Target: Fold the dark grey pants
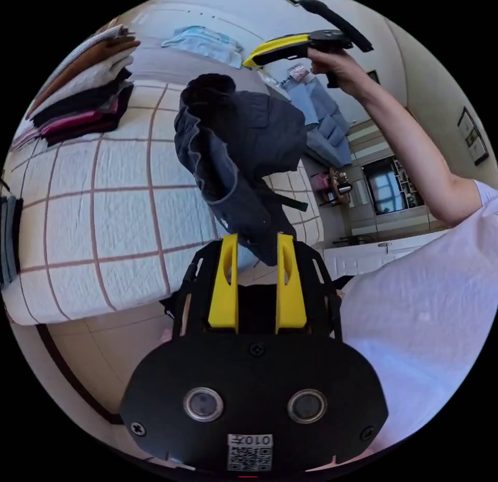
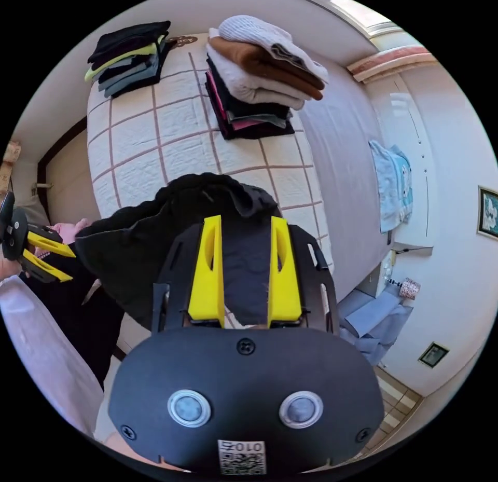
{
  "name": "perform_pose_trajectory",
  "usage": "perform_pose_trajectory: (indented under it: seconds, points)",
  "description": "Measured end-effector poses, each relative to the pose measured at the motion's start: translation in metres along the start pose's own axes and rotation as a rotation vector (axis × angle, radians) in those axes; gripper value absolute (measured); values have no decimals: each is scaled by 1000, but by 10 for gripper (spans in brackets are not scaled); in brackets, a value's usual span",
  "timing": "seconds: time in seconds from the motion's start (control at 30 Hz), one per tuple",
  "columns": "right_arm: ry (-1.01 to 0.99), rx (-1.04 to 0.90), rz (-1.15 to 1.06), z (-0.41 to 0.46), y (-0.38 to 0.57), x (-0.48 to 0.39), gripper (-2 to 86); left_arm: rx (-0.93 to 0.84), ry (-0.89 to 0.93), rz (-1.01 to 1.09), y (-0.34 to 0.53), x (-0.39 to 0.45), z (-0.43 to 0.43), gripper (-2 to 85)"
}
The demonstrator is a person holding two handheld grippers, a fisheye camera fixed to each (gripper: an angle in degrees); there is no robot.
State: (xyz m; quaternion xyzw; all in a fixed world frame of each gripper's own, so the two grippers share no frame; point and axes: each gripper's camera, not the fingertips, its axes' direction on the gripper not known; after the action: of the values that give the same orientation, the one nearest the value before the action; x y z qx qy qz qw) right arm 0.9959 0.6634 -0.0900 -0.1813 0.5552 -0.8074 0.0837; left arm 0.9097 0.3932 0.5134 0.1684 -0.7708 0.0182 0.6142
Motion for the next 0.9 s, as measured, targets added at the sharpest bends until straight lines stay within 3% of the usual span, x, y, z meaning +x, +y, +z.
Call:
perform_pose_trajectory:
  seconds: [0.17,0.23,0.33,0.4,0.6,0.73,0.9]
  points:
    - [-220,87,212,9,117,31,62,-20,-87,-119,7,-67,-36,103]
    - [-544,101,391,33,200,71,78,5,-129,-75,-15,-81,-52,104]
    - [-861,193,682,63,311,106,98,-47,-223,19,-65,-104,-56,106]
    - [-842,220,848,73,371,109,106,-107,-256,26,-103,-130,-47,107]
    - [-741,5,1241,117,493,93,127,-243,-313,-17,-161,-183,-18,105]
    - [-748,-166,1336,152,527,94,127,-349,-327,-6,-174,-199,5,98]
    - [-856,-203,1367,184,546,109,93,-419,-398,19,-184,-204,20,59]
